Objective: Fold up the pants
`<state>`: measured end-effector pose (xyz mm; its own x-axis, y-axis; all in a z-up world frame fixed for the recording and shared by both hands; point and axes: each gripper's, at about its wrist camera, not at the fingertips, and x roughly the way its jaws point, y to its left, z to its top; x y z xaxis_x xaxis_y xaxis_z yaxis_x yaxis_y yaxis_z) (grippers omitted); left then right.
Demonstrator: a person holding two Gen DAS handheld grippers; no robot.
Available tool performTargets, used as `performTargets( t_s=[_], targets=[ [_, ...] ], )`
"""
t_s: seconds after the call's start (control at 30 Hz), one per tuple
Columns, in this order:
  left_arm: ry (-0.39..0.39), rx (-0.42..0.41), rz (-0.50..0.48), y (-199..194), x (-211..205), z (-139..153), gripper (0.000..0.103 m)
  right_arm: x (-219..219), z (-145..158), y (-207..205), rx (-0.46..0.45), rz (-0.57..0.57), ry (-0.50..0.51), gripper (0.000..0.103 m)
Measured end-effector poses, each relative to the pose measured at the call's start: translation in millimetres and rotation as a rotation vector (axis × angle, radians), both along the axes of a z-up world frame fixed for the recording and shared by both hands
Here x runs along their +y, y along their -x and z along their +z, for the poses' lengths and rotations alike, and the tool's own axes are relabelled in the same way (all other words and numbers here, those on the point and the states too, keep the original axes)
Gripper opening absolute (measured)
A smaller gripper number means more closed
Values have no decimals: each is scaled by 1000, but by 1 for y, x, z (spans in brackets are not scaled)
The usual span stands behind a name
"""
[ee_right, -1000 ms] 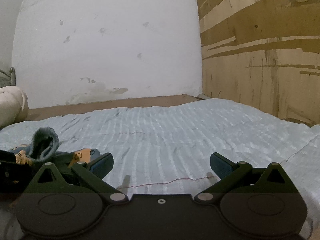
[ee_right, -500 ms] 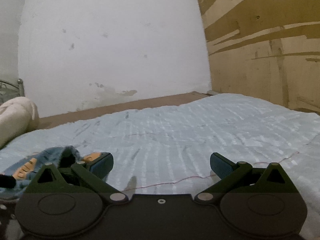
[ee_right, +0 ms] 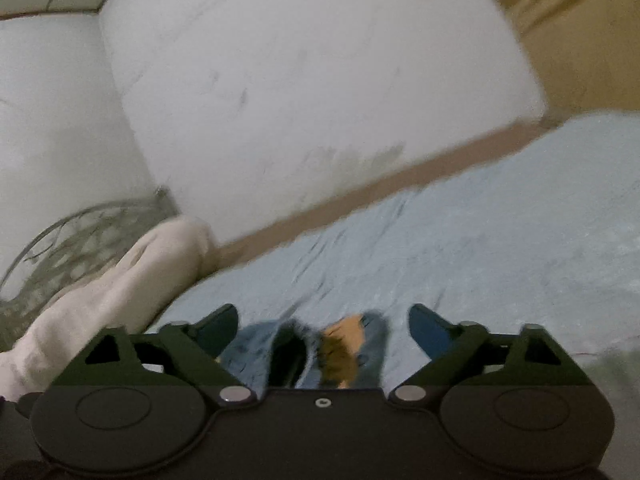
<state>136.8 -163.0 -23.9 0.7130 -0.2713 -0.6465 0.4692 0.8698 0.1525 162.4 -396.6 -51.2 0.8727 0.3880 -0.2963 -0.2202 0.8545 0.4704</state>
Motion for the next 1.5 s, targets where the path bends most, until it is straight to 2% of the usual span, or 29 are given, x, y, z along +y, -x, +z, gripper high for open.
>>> performTargets(
  t_s=[0.07, 0.23, 0.27, 0.37, 0.47, 0.6, 0.7, 0.87, 0.93, 1.0, 1.07, 1.13, 1.2, 1.23, 1.27, 1.37, 1.4, 1.5],
  targets=[
    [16, 12, 10, -2, 1, 1, 16, 5, 2, -14, 43, 49, 30, 73],
    [29, 15, 9, 0, 2, 5, 10, 21, 4, -34, 112, 143, 80, 62],
    [36, 16, 9, 0, 3, 7, 9, 24, 2, -35, 124, 150, 84, 57],
    [52, 7, 7, 3, 5, 13, 6, 29, 1, -33, 136, 161, 69, 33],
    [65, 1, -6, 5, 4, 20, 5, 31, 5, -28, 120, 165, 69, 14],
    [83, -15, -38, 11, 0, 28, 5, 27, 13, -17, 91, 143, 81, 10],
    [72, -7, -66, 15, -9, 23, 5, 20, 21, -6, 74, 104, 80, 10],
    [49, 17, -65, 12, -15, 10, 9, 15, 11, -2, 121, 68, 105, 11],
    [66, 16, -59, 13, -12, 12, 14, 14, 3, -3, 146, 55, 110, 15],
    [78, 11, -53, 15, -9, 16, 28, 13, -1, -1, 147, 34, 105, 23],
    [94, -5, -35, 19, -4, 22, 51, 13, -1, 2, 147, 13, 104, 30],
    [114, -23, -18, 21, 1, 30, 60, 15, 2, 7, 142, -13, 126, 38],
    [142, -39, 2, 24, 9, 40, 72, 17, 8, 12, 134, -49, 150, 60],
    [155, -52, 18, 25, 14, 45, 78, 16, 11, 15, 128, -65, 155, 66],
    [167, -70, 40, 27, 21, 52, 85, 15, 14, 17, 120, -78, 156, 75],
    [178, -109, 121, 28, 41, 70, 99, 15, 26, 28, 85, -124, 176, 93],
    [175, -116, 147, 28, 47, 75, 100, 17, 30, 31, 75, -137, 185, 99],
    [169, -134, 220, 24, 68, 87, 102, 21, 39, 39, 47, -194, 206, 102]
  ],
)
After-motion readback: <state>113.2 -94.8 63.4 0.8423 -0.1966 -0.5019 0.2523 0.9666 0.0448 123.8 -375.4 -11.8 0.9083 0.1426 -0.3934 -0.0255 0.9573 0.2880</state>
